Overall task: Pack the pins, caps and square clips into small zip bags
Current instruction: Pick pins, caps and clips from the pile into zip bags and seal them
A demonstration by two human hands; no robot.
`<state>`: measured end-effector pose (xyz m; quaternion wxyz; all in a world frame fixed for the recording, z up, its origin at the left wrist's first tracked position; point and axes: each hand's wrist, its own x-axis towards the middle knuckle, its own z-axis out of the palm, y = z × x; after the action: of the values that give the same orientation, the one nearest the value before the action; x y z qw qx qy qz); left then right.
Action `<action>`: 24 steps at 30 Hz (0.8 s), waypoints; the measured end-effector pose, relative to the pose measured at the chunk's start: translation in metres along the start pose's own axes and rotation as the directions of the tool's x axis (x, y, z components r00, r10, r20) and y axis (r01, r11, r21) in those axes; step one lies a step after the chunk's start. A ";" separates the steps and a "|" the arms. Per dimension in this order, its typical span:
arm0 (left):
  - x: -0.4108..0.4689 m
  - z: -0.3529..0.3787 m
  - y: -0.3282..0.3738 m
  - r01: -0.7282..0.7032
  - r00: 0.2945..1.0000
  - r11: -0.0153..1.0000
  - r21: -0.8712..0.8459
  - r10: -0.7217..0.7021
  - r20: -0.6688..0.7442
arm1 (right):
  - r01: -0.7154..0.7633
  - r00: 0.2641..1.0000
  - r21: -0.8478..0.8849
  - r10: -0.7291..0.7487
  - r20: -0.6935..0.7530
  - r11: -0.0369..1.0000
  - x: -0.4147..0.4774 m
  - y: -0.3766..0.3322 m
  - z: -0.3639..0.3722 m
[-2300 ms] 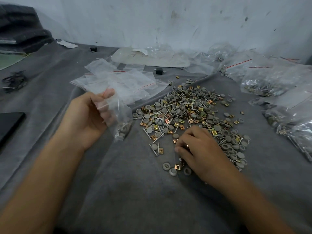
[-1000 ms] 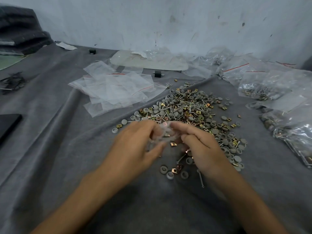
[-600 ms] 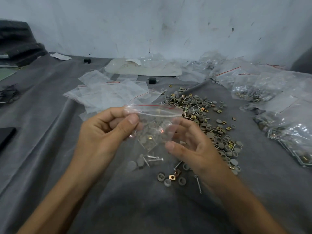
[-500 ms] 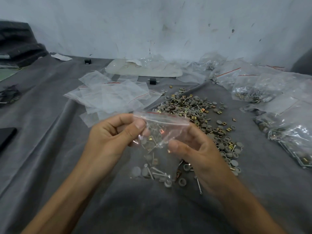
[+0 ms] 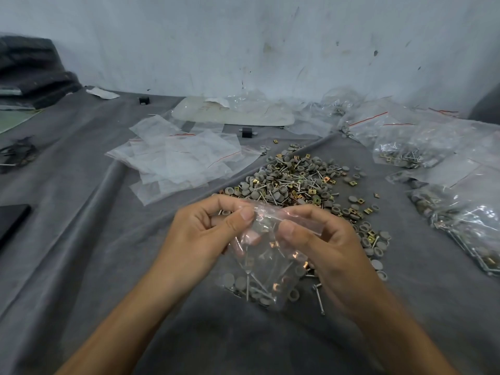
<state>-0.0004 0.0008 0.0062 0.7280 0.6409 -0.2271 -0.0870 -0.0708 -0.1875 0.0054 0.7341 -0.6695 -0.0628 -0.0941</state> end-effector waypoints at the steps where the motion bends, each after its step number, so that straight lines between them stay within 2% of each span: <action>1: 0.000 0.001 0.000 -0.009 1.000 1.000 0.011 0.009 0.006 | 0.001 1.000 0.006 -0.001 -0.001 1.000 0.000 -0.001 0.000; 6: -0.002 0.003 -0.002 -0.073 0.997 0.996 0.044 0.072 0.040 | -0.006 1.000 -0.037 0.006 0.013 0.999 -0.001 -0.002 0.000; 11: -0.006 0.003 -0.010 -0.144 0.987 0.955 0.258 0.119 0.109 | -0.028 0.999 -0.192 0.031 0.013 0.981 -0.002 0.003 -0.002; 14: -0.006 0.003 -0.013 -0.185 0.979 0.952 0.243 0.158 0.127 | -0.024 0.999 -0.221 0.030 0.022 0.975 -0.001 0.005 -0.002; 24: -0.004 0.003 -0.016 -0.188 0.974 0.961 0.202 0.156 0.163 | -0.004 1.000 -0.207 0.008 0.022 0.978 0.000 0.007 -0.001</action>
<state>-0.0024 -0.0029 -0.0102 0.6404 0.6859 -0.3427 -0.0445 -0.0694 -0.1877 -0.0013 0.6602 -0.7433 -0.0589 -0.0903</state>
